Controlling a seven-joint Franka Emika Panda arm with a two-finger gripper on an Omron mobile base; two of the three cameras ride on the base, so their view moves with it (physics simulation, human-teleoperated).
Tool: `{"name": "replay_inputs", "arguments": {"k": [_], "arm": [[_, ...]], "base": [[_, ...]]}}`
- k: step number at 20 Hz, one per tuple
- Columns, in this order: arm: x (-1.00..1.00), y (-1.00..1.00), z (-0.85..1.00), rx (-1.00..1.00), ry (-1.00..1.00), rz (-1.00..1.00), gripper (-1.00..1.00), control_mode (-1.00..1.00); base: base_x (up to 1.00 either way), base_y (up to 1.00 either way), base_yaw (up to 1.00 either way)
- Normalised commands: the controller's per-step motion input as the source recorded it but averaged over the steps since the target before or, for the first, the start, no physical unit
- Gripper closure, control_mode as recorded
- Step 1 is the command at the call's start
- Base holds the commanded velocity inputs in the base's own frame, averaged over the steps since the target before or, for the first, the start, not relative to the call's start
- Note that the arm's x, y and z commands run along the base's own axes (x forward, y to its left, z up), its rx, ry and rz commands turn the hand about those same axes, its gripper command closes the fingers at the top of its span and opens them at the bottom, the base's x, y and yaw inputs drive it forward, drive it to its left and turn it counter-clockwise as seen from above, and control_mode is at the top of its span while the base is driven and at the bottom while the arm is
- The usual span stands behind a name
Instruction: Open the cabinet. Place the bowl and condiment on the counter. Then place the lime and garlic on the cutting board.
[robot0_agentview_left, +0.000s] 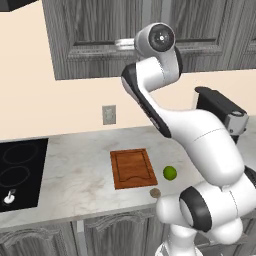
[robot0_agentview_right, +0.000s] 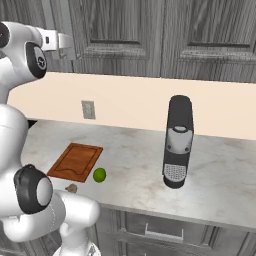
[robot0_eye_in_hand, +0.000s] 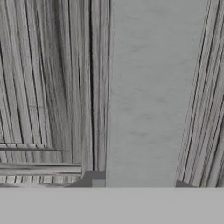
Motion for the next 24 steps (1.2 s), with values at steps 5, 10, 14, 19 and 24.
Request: {"name": "replay_inputs", "arguments": {"k": [5, 10, 14, 19, 24], "arm": [[0.0, 0.83, -0.08, 0.02, 0.02, 0.0, 1.0, -1.0], [0.0, 1.0, 0.0, 0.05, 0.01, -0.01, 1.0, -1.0], [-0.04, 1.0, 0.0, 0.0, 0.0, -0.02, 1.0, -1.0], [-0.25, 1.0, 0.0, 0.0, -0.02, -0.01, 1.0, -1.0], [-0.63, 1.0, 0.0, 0.0, -0.08, 0.0, 1.0, -1.0]], "base": [[0.0, 0.0, 0.0], [0.0, 0.0, 0.0], [0.0, 0.0, 0.0], [0.0, 0.0, 0.0], [0.0, 0.0, 0.0]]}}
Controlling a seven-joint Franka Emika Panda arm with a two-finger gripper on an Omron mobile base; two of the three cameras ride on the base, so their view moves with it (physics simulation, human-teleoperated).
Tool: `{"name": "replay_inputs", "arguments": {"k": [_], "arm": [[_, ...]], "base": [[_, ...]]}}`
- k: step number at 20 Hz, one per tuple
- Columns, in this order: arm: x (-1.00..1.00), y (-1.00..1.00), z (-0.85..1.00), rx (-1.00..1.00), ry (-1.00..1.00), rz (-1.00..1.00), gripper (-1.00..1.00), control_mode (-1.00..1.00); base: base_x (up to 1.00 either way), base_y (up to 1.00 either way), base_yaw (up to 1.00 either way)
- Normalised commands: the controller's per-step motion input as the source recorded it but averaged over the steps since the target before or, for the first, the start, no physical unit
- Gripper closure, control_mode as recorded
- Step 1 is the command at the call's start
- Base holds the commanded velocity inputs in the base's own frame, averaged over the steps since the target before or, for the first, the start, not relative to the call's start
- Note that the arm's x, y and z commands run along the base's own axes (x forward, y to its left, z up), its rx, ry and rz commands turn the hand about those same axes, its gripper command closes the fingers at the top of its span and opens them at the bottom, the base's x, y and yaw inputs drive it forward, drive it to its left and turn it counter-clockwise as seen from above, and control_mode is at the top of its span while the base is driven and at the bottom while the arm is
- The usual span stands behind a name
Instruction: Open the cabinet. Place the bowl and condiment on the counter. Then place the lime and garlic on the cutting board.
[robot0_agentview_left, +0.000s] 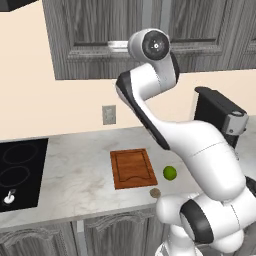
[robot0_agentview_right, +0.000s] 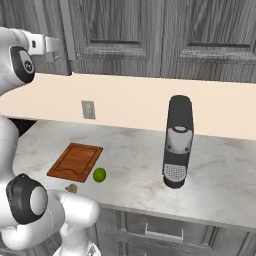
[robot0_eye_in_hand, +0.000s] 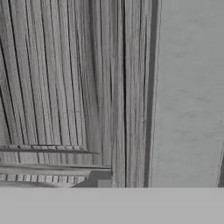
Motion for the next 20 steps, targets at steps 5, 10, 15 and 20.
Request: {"name": "replay_inputs", "arguments": {"k": [5, 10, 15, 20], "arm": [[-0.68, 1.0, 0.0, 0.0, -0.07, 0.0, 1.0, -1.0], [-0.57, 1.0, 0.0, 0.0, -0.05, -0.02, 1.0, -1.0], [-0.32, 1.0, 0.0, 0.0, -0.01, -0.03, 1.0, -1.0], [-0.35, 1.0, 0.0, 0.0, -0.03, -0.08, 1.0, -1.0]], "base": [[0.0, 0.0, 0.0], [0.0, 0.0, 0.0], [0.0, 0.0, 0.0], [0.0, 0.0, 0.0]]}}
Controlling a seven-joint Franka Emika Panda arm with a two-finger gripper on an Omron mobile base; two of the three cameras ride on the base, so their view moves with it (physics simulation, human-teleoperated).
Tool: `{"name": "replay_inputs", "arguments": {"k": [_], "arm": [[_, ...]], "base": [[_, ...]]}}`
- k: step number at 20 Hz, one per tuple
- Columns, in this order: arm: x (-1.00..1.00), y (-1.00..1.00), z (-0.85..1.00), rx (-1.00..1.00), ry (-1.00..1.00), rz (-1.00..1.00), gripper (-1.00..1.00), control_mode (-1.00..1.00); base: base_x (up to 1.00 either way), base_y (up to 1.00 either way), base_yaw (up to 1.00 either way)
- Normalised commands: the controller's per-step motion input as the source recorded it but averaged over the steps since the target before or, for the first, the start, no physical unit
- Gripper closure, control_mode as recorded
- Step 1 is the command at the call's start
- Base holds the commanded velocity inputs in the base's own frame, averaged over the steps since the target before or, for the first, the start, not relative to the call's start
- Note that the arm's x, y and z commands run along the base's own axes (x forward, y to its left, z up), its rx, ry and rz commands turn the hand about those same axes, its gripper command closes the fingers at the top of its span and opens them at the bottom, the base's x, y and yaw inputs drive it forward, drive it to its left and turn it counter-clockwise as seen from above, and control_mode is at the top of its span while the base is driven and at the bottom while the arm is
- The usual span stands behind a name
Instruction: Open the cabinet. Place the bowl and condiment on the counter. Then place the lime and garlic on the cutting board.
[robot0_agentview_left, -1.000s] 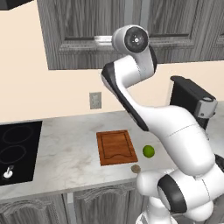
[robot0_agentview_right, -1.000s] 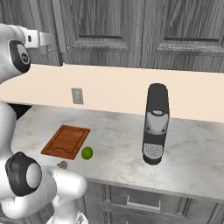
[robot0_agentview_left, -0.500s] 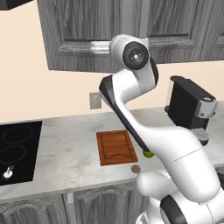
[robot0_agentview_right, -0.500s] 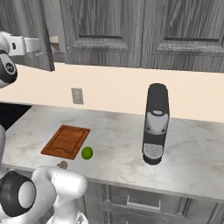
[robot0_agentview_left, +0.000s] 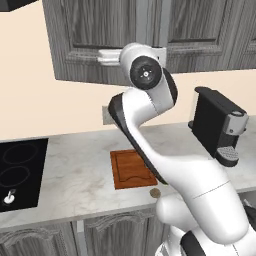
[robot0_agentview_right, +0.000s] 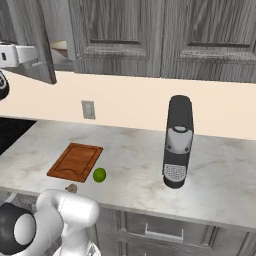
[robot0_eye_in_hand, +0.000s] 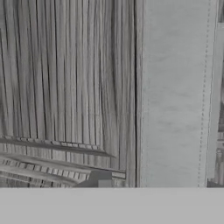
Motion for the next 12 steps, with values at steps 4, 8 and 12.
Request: {"name": "replay_inputs", "arguments": {"k": [4, 8, 12], "arm": [[-0.45, 1.0, 0.0, 0.0, -0.07, -0.14, 1.0, -1.0], [-0.45, 1.0, 0.0, 0.0, -0.06, -0.18, 1.0, -1.0], [-0.38, 1.0, 0.0, 0.0, 0.0, -0.16, 1.0, -1.0]], "base": [[0.0, 0.0, 0.0], [0.0, 0.0, 0.0], [0.0, 0.0, 0.0]]}}
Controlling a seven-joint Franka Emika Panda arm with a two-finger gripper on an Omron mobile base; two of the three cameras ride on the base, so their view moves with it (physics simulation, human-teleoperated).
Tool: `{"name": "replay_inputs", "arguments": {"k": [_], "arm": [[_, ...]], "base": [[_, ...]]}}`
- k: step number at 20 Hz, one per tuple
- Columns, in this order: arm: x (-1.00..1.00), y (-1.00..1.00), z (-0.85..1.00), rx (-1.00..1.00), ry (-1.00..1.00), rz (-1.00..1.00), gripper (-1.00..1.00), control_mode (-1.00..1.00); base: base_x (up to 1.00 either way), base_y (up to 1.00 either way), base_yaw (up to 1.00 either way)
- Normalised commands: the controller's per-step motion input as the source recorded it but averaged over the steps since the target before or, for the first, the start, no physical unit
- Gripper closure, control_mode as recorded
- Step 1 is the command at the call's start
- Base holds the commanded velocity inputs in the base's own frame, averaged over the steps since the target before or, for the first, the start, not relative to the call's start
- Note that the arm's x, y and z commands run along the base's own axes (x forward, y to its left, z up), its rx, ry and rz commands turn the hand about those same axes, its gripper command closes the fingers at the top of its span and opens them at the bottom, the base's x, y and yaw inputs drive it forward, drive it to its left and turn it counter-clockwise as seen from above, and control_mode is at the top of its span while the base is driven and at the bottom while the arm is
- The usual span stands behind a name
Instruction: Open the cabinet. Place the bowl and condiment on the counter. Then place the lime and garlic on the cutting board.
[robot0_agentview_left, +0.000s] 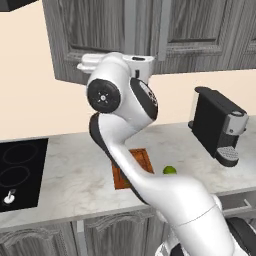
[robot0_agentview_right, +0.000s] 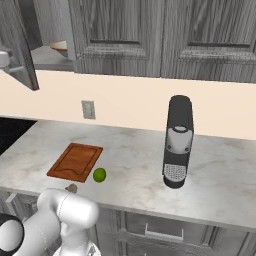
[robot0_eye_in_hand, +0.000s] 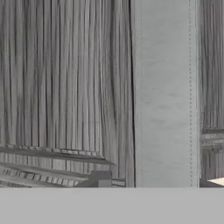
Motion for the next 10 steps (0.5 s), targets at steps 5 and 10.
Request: {"name": "replay_inputs", "arguments": {"k": [5, 10], "arm": [[-0.2, 1.0, 0.0, 0.0, 0.0, -0.11, 1.0, -1.0], [-0.16, 1.0, 0.0, 0.0, 0.0, -0.08, -1.0, -1.0]], "base": [[0.0, 0.0, 0.0], [0.0, 0.0, 0.0]]}}
